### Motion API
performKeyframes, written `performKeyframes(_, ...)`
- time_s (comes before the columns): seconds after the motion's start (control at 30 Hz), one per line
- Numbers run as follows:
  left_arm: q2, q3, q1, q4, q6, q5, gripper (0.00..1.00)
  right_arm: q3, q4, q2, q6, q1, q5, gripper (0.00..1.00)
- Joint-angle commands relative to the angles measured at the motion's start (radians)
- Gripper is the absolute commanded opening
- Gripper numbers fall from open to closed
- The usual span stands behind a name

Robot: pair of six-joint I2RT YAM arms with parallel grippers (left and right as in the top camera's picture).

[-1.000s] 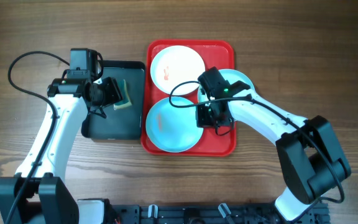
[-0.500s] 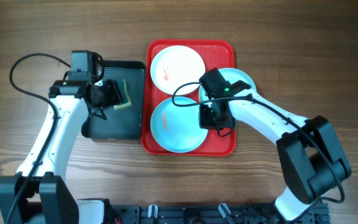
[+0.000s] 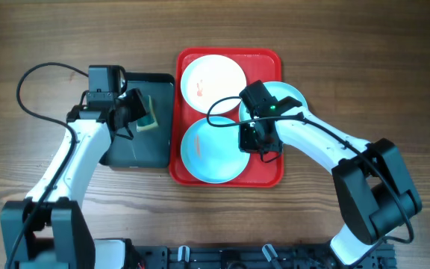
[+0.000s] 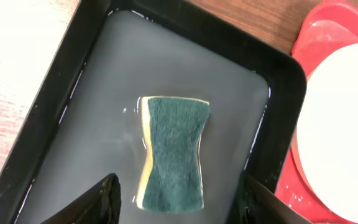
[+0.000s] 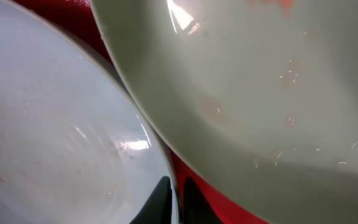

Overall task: Clean dirty plates on tray and stack at the side
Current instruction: 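Grasp the green sponge with the left gripper and lift it from the water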

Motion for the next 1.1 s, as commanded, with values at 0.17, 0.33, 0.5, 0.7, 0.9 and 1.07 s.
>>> performKeyframes(0.17,0.151,-0.008,-0.031,0.076,-0.003,-0.013,0.56,-0.003,0.005,0.014,0.014,-0.005,0.017,0.09)
performKeyframes(0.33,0.186,-0.008,-0.034,0.093,-0.003,-0.014,0.52,-0.003,0.005,0.014,0.015,-0.005,0.017,0.09)
performKeyframes(0.5,0.211,-0.008,-0.034,0.114,-0.003,-0.014,0.52,-0.003,0.009,0.014,0.015,-0.005,0.017,0.09)
performKeyframes(0.7,0.255,-0.008,-0.040,0.116,-0.002,-0.014,0.42,-0.003,0.013,0.014,0.015,-0.005,0.017,0.09)
performKeyframes(0.9,0.256,-0.008,-0.040,0.123,0.001,-0.014,0.19,-0.003,0.013,0.014,0.014,-0.005,0.017,0.09)
performKeyframes(1.07,0.256,-0.008,-0.040,0.123,0.001,-0.014,0.37,-0.003,0.012,0.014,0.014,-0.005,0.017,0.09)
